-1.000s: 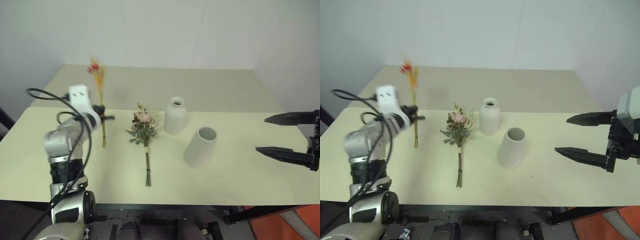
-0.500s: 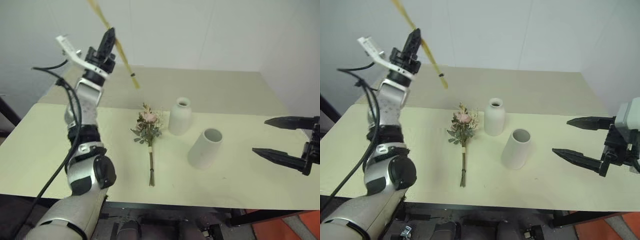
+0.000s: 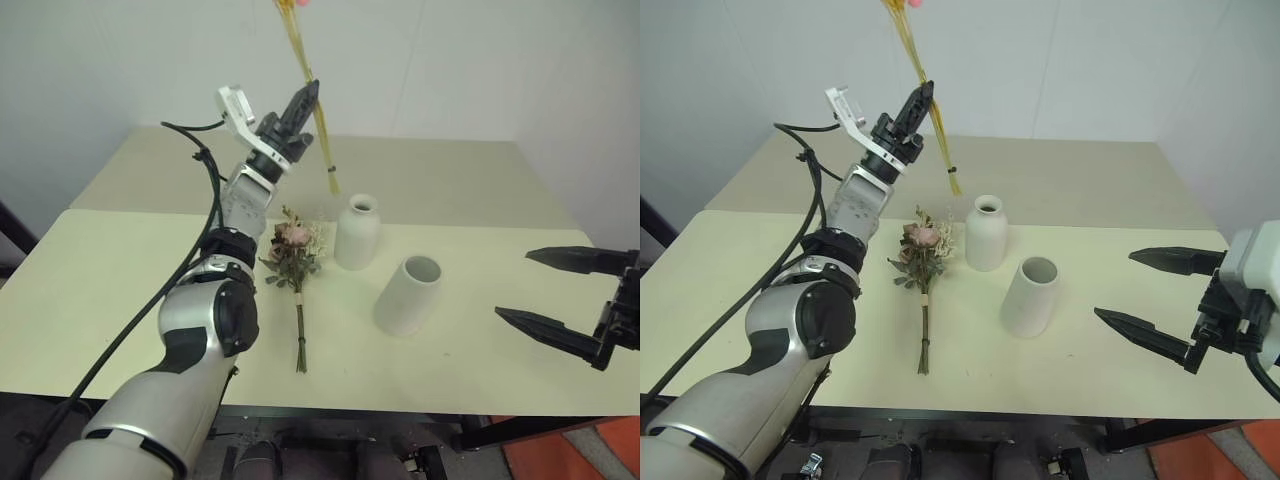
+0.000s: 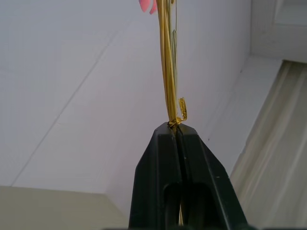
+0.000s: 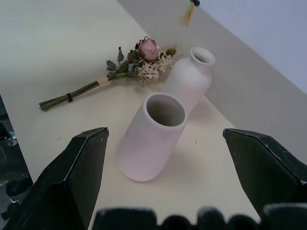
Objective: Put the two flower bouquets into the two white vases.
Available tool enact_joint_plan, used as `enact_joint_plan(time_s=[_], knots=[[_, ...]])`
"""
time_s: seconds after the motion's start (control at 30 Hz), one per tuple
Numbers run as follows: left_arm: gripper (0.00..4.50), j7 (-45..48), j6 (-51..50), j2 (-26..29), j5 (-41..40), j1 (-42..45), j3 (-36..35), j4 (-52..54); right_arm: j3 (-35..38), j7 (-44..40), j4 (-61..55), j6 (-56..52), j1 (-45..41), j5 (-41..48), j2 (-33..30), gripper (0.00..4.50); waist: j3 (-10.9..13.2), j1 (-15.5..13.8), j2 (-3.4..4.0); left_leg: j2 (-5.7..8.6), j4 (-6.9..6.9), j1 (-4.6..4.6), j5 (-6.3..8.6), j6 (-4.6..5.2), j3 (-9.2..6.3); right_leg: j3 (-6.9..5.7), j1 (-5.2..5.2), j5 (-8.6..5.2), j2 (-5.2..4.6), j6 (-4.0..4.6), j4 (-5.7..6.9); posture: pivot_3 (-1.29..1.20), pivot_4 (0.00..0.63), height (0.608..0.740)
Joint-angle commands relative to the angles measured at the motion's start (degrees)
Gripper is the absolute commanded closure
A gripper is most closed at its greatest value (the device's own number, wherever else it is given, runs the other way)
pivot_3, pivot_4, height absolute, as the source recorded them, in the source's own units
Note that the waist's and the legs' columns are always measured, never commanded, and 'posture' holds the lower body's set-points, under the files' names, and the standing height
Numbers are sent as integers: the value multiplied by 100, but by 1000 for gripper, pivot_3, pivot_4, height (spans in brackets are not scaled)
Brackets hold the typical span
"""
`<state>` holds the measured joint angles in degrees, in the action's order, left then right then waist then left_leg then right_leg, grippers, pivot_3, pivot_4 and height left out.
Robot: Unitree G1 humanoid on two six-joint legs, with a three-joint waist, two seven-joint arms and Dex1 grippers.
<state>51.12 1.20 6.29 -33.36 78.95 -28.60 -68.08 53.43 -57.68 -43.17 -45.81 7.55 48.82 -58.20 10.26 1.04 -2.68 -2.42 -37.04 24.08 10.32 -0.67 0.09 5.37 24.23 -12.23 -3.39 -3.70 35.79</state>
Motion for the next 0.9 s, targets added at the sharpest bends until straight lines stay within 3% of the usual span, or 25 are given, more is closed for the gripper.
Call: enact_joint_plan(time_s=[0.03, 0.17, 0.47, 0.9], knots=[[4448, -32, 334, -83, -18, 336, -105, -128, 328, 136, -178, -124, 6, 318, -114, 0, 0, -1, 0, 0, 0, 0, 0, 0, 0, 0, 0, 0, 0, 0, 0, 0, 150, 740], [4448, -263, 921, -197, 204, 405, -61, -311, 311, 280, -259, -118, 48, 404, -108, 0, 0, -17, -1, 1, 0, 3, 0, 0, -1, 0, 0, 0, 0, -1, -1, 0, 150, 740], [4448, -745, 1222, -385, 283, 527, -221, -581, 575, 453, -411, -119, 337, 515, -65, 0, 1, -23, -1, 2, 0, 3, 0, 0, -1, 0, 0, 1, -1, -4, -3, 0, 150, 740], [4448, -1082, 1409, -627, 518, 473, -299, -725, 1917, 428, -751, -514, 1197, 1081, -51, 0, 2, -25, -4, 4, -1, 3, 0, 0, -3, 0, -2, 1, -1, -5, -3, 0, 150, 740]])
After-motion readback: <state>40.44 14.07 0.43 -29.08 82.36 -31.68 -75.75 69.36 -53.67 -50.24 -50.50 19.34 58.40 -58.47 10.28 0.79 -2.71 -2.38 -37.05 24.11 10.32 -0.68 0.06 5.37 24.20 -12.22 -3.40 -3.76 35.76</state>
